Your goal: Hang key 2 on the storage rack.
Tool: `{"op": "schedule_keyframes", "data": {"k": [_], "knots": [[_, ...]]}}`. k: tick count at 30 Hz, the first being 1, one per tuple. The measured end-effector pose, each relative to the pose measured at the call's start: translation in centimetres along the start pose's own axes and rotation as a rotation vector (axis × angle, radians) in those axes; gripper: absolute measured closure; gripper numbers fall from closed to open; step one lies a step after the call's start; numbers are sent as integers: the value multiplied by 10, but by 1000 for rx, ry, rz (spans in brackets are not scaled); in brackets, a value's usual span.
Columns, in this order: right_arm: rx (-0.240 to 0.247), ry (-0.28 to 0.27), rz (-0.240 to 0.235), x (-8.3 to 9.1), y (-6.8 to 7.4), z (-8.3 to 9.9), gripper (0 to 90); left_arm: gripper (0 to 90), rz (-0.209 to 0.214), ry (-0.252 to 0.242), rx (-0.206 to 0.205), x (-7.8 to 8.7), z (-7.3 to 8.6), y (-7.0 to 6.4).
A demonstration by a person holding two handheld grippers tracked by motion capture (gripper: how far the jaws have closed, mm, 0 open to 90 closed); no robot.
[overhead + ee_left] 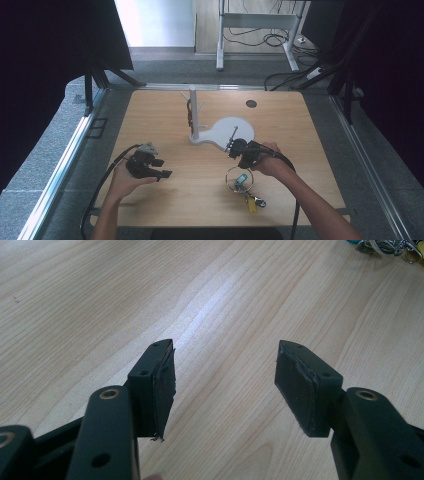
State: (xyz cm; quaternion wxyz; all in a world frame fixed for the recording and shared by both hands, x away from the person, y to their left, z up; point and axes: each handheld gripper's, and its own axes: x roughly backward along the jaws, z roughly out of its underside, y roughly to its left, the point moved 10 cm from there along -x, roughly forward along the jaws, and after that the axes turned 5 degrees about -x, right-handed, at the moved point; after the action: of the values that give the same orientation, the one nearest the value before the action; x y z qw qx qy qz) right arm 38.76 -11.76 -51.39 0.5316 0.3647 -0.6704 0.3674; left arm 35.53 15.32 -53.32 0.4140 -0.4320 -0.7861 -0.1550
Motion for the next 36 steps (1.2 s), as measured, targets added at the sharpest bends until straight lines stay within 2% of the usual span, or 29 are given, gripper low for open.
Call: {"op": "schedule_keyframes", "data": {"k": [4, 13, 19, 36], "knots": [[-2, -17, 16, 15, -1, -1, 900, 422, 4, -5, 8, 0, 0, -1], [-4, -26, 20, 23, -2, 1, 900, 421, 7, -7, 11, 0, 0, -1], [-10, -49, 40, 41, -5, -2, 900, 422, 10, -3, 9, 0, 0, -1], [-1, -58, 55, 65, -15, -14, 900, 422, 15, -7, 10, 1, 0, 0]]}}
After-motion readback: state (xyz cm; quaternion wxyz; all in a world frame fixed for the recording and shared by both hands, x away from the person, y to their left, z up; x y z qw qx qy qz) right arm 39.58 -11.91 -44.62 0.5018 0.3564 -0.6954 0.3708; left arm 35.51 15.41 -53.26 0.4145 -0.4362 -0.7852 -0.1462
